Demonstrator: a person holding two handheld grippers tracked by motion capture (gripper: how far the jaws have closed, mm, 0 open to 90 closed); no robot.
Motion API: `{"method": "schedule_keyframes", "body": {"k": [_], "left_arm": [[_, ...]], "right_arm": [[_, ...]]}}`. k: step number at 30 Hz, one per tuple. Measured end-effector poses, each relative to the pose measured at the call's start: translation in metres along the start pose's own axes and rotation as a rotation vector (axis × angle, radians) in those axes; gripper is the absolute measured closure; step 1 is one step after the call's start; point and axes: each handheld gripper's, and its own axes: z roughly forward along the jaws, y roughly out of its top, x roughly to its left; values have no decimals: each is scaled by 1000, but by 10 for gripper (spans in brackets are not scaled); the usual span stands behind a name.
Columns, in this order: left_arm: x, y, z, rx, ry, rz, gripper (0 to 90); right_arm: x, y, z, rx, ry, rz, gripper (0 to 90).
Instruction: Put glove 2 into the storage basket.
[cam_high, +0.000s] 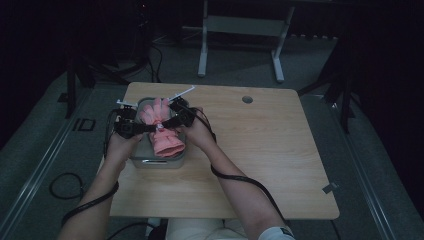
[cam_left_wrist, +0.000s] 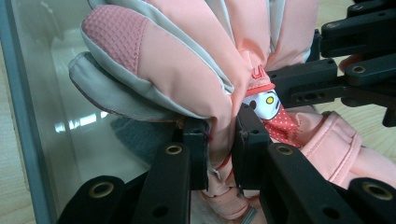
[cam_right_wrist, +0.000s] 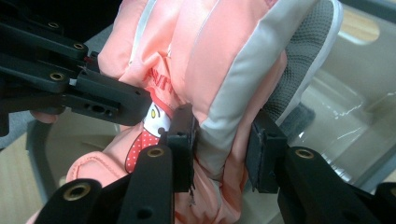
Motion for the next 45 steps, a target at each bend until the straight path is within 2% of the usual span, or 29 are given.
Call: {"method": "schedule_keyframes", "body": {"k": [4, 7, 18, 21, 25, 32, 34, 38, 45], "left_arm": [[3, -5, 4, 6, 7, -18, 772], [2, -6, 9, 17, 34, -18, 763], [7, -2, 20, 61, 70, -64, 712], [8, 0, 21, 69, 93, -65, 669], [8, 5, 22, 94, 138, -30, 589], [11, 5, 23, 85, 160, -64, 506], [10, 6, 25, 97, 172, -56, 504], [7, 7, 28, 119, 224, -18, 498], [1, 9, 33, 119, 291, 21, 500]], "right_arm": [[0, -3, 7, 16, -1, 2, 661], [-3, -5, 11, 26, 2, 5, 655], [-11, -2, 24, 72, -4, 20, 619], [-12, 0, 27, 76, -12, 14, 607], [-14, 2, 30, 78, -18, 33, 564], [-17, 6, 33, 73, -49, 14, 496], [-17, 6, 34, 77, -58, 8, 494], [-15, 8, 37, 91, -74, -7, 493], [-15, 8, 37, 64, -102, -8, 526]]}}
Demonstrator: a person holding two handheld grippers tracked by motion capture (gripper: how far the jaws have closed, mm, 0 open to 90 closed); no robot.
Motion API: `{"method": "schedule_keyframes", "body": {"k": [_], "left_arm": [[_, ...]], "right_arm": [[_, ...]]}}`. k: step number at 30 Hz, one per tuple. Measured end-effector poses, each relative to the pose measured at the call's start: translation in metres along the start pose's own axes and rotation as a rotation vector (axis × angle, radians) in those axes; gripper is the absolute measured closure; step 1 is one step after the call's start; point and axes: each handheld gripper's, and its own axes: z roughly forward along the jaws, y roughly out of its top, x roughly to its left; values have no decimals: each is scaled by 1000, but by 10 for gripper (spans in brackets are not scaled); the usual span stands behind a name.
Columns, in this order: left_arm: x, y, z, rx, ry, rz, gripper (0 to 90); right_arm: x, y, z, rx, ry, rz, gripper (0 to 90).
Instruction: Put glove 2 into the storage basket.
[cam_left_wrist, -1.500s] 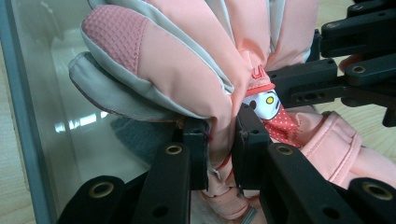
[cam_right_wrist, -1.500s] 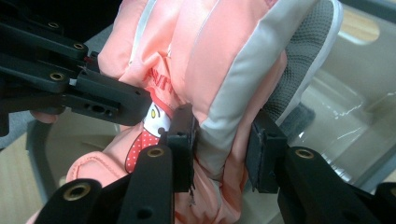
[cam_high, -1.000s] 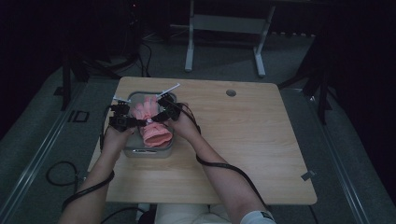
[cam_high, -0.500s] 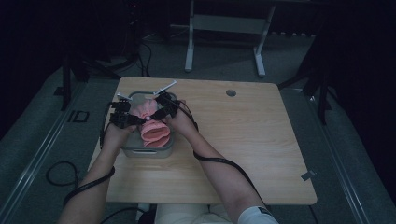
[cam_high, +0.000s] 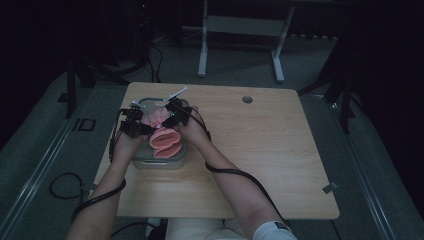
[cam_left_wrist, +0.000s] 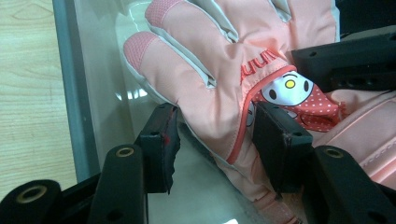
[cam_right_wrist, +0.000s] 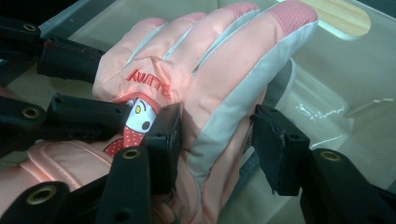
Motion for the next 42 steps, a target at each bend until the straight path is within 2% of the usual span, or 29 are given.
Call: {"method": "schedule_keyframes", "body": {"k": [5, 8, 11, 13, 18, 26, 37, 42], "left_arm": [[5, 2, -4, -1, -15, -11, 491], [6, 2, -9, -37, -19, -27, 486], [6, 4, -15, -45, -31, -18, 485], [8, 5, -19, -57, -50, -26, 478], [7, 6, -30, -76, -58, -19, 469], [6, 7, -37, -88, -65, -12, 467], [4, 10, -49, -113, -78, -5, 466], [2, 10, -59, -141, -89, -2, 466]], "right_arm": [[-2, 1, -2, -9, 36, 15, 531], [-2, 1, -5, -40, 57, 20, 532], [0, 2, -8, -52, 66, 24, 533], [0, 4, -12, -66, 67, 19, 537], [4, 7, -21, -83, 88, 10, 540], [8, 10, -29, -102, 94, 1, 532], [6, 11, -39, -115, 98, 1, 519], [5, 11, -45, -116, 105, 7, 508]]}}
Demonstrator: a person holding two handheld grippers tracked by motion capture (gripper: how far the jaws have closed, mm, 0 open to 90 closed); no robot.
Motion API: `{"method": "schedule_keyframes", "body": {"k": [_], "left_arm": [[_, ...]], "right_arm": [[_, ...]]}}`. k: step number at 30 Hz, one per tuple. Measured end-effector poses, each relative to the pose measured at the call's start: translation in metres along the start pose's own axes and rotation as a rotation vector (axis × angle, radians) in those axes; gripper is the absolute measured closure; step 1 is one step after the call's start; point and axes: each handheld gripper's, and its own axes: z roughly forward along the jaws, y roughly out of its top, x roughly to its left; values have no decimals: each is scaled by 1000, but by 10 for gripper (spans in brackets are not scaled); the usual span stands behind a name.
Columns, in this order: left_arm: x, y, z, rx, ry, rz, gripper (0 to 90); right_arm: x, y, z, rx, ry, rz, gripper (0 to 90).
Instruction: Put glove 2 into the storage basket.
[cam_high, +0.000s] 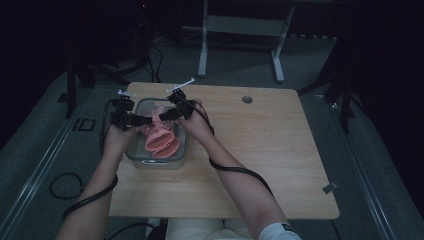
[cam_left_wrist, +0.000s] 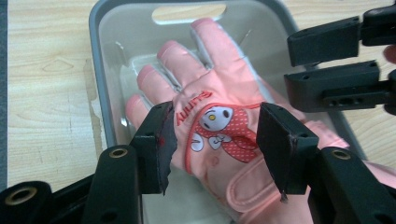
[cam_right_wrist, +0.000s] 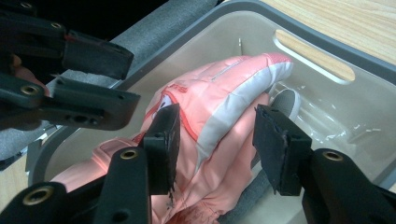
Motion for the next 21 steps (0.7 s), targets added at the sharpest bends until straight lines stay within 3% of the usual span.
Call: {"method": "schedule_keyframes", "body": {"k": [8, 15, 19, 20, 21], "left_arm": [[-14, -4, -11, -30, -30, 36, 460], [-24, -16, -16, -50, -52, 56, 457], [-27, -20, -22, -80, -83, 41, 381], [-29, -20, -24, -91, -71, 67, 365], [-31, -21, -26, -98, -83, 71, 281]], "right_arm": [[2, -1, -11, -11, 10, -12, 492], [3, -9, -22, -20, 26, -29, 472], [2, -15, -26, -22, 21, -36, 453], [1, -15, -27, -20, 19, -33, 445], [0, -16, -28, -20, 20, -28, 427]]}}
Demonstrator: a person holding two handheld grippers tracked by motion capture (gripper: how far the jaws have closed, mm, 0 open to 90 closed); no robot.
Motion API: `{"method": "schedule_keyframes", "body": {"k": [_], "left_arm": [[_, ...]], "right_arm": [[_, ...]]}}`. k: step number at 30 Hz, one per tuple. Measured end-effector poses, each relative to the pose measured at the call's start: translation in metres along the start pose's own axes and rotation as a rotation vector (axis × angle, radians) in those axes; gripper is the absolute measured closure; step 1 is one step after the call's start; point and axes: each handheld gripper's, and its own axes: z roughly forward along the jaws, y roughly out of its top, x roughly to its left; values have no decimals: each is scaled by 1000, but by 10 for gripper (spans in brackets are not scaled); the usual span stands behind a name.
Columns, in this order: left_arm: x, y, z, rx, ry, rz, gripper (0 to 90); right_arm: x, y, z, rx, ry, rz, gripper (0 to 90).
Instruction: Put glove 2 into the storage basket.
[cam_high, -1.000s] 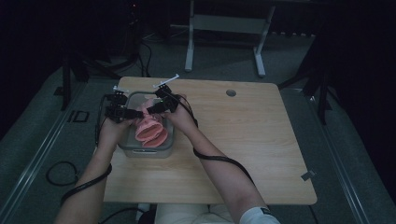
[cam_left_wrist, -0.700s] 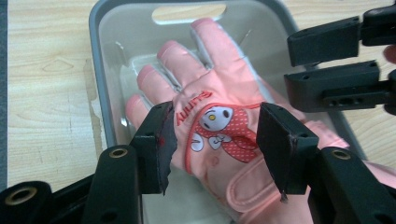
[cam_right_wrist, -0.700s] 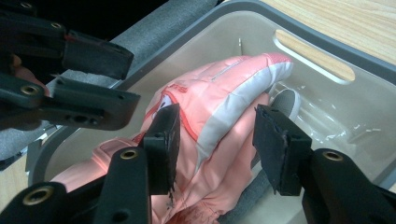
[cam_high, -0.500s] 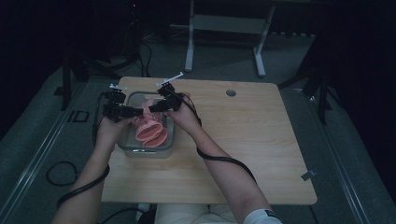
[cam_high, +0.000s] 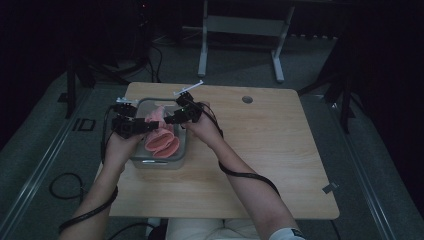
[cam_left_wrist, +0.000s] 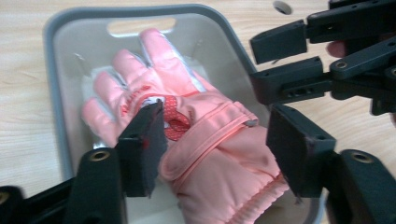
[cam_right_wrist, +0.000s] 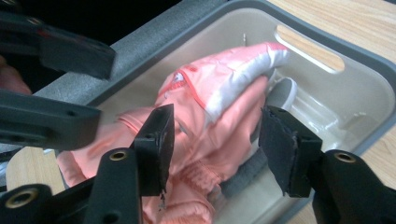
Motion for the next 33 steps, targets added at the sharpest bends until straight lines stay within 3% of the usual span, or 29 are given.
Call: {"method": "schedule_keyframes", "body": {"k": [4, 7, 11, 18, 23, 33], "left_arm": [[-7, 0, -3, -13, -36, 14, 186], [-14, -1, -4, -37, -36, 34, 126], [-25, -2, -3, -55, -1, 54, 21], [-41, -6, -2, -69, -32, 84, 0], [-55, -10, 1, -71, -63, 116, 0], [-79, -16, 4, -83, -79, 186, 0]], "right_arm": [[-2, -2, -3, 4, -1, -3, 367], [-4, -5, -9, -4, 11, -8, 296], [-8, -9, -15, -1, 46, -10, 251], [-12, -15, -26, -12, 33, -26, 170], [-16, -21, -36, -20, 9, -34, 157], [-22, -36, -50, -37, -24, -60, 145]]}}
